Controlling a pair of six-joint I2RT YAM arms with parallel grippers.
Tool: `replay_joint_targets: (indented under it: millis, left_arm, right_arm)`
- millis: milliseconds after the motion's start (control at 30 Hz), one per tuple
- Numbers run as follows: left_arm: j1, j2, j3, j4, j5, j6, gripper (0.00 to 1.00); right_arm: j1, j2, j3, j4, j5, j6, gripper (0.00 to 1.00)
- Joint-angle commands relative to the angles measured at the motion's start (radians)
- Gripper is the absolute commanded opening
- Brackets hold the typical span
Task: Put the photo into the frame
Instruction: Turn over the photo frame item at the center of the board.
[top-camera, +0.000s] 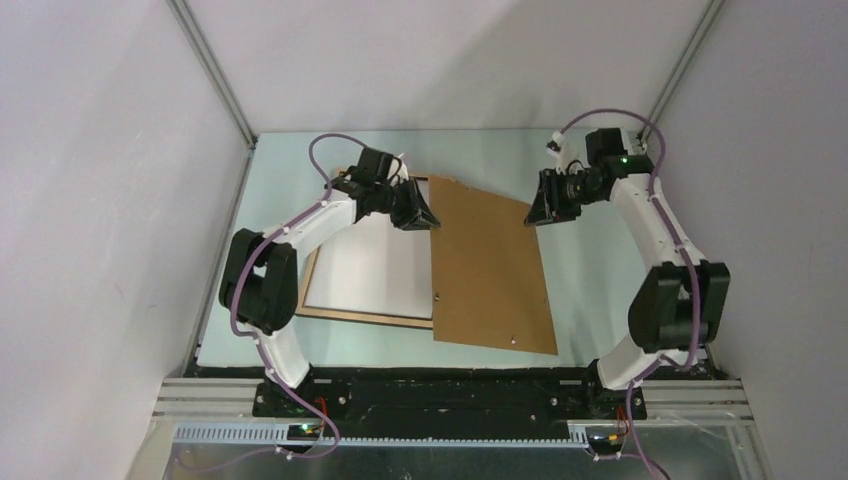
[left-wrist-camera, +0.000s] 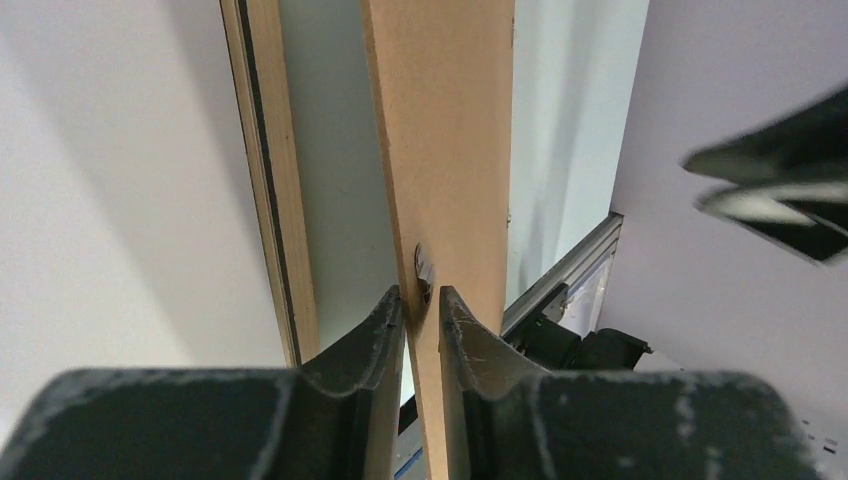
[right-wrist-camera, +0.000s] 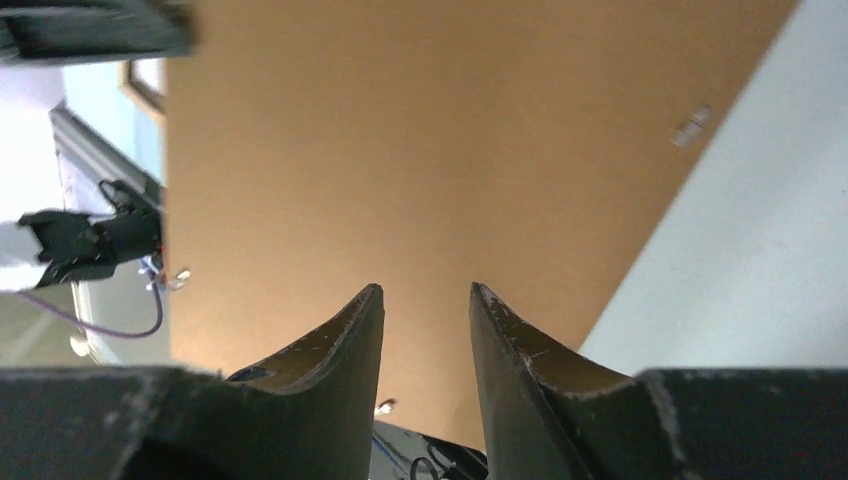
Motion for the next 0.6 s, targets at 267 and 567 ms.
replay_joint_targets:
  millis: [267, 567]
  left_arm:
    - [-0.006, 0.004, -0.039, 0.112, 0.072, 0.002, 0.28]
    - [-0.021, 0.013, -0.046, 0.146, 0.090, -0.010, 0.34]
  right_arm:
    - [-0.134, 0.250, -0.134, 0.265, 0.178, 0.094, 0.43]
    - [-0.152, 0.330, -0.168, 0.264, 0.205, 0.091, 0.46]
